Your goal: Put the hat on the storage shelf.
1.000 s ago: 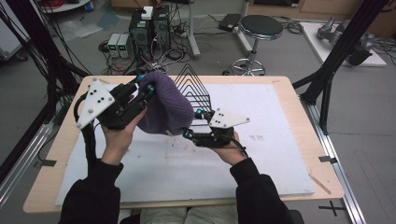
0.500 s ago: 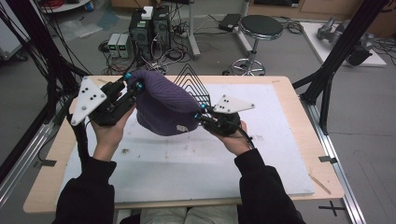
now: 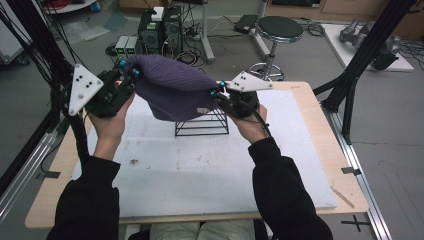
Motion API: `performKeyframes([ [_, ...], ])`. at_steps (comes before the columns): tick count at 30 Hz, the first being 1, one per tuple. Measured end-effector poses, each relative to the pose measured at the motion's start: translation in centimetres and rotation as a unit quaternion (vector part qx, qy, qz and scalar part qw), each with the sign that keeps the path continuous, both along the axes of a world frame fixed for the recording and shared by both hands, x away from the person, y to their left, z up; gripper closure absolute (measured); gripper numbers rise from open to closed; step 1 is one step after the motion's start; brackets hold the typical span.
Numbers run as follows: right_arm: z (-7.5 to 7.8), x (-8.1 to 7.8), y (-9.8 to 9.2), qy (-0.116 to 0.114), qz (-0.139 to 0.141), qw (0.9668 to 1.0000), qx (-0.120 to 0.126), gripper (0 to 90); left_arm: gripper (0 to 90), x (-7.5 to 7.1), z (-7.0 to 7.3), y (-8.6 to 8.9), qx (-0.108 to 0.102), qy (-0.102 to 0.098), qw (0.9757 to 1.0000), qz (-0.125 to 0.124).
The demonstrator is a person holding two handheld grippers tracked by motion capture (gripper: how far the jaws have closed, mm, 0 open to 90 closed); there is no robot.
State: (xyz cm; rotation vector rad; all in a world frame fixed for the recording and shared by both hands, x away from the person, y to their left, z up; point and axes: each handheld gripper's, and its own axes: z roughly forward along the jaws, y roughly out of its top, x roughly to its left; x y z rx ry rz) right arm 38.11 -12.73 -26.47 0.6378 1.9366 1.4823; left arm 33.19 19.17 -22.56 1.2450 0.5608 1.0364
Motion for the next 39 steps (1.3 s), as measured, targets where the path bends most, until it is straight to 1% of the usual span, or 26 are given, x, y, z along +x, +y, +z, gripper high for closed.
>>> performKeyframes([
  [1,0.3,0.2,0.2,-0.004,-0.007,1.0,0.0,81.2,80.1,0.3,0.3,0.0,-0.005,0.0,1.0,0.002],
  [3,0.9,0.5,0.5,-0.009,-0.017,0.9998,0.01,81.1,80.1,1.0,0.9,-0.1,-0.013,0.001,0.9999,0.007],
  [5,1.3,0.8,0.7,-0.012,-0.026,0.9995,0.013,81.2,80.1,1.5,1.5,-0.2,-0.011,0.001,0.9999,0.013],
  [6,1.5,1.0,0.7,-0.019,-0.03,0.9993,0.014,81.2,80.1,1.8,1.7,-0.3,-0.011,0.003,0.9998,0.015],
  [9,2.0,1.6,0.7,-0.024,-0.044,0.9986,0.017,81.1,80.1,2.6,2.2,-0.6,-0.015,0.009,0.9997,0.015],
  [12,2.2,2.1,0.5,-0.026,-0.056,0.9979,0.021,81.1,80.0,3.2,2.3,-1.1,-0.015,0.011,0.9997,0.015],
  [16,2.1,2.6,-0.1,-0.023,-0.07,0.997,0.024,81.1,80.0,3.8,2.2,-1.9,-0.006,0.014,0.9998,0.014],
  [20,2.1,3.1,-0.7,-0.028,-0.084,0.9956,0.028,81.1,79.7,4.6,2.1,-2.7,0.0,0.009,0.9997,0.021],
  [22,2.0,3.4,-0.9,-0.027,-0.092,0.9949,0.03,81.0,79.7,4.9,2.0,-3.2,0.003,0.007,0.9997,0.024],
  [25,1.8,3.7,-0.9,-0.023,-0.108,0.9935,0.028,80.8,79.6,5.3,1.9,-3.8,0.014,0.002,0.9994,0.032],
  [27,1.6,3.9,-1.0,-0.019,-0.112,0.993,0.032,80.7,79.6,5.5,1.8,-4.1,0.01,0.005,0.9995,0.031],
  [30,1.5,4.0,-1.0,-0.009,-0.112,0.9931,0.03,80.6,79.6,5.6,1.6,-4.2,0.009,0.009,0.9996,0.027],
  [33,1.1,3.8,-1.1,-0.003,-0.107,0.9937,0.033,80.5,79.3,5.6,1.4,-4.2,-0.002,0.018,0.9997,0.017],
  [35,0.7,3.6,-1.2,0.009,-0.105,0.994,0.03,80.3,78.9,5.5,1.1,-4.2,-0.004,0.028,0.9996,0.008],
  [37,-0.1,3.3,-1.2,0.016,-0.106,0.9939,0.028,80.2,78.6,5.4,0.5,-4.4,-0.006,0.035,0.9994,-0.002],
  [39,-0.9,3.2,-1.5,0.023,-0.108,0.9935,0.026,80.2,78.6,5.2,-0.2,-4.5,-0.001,0.043,0.999,-0.004],
])
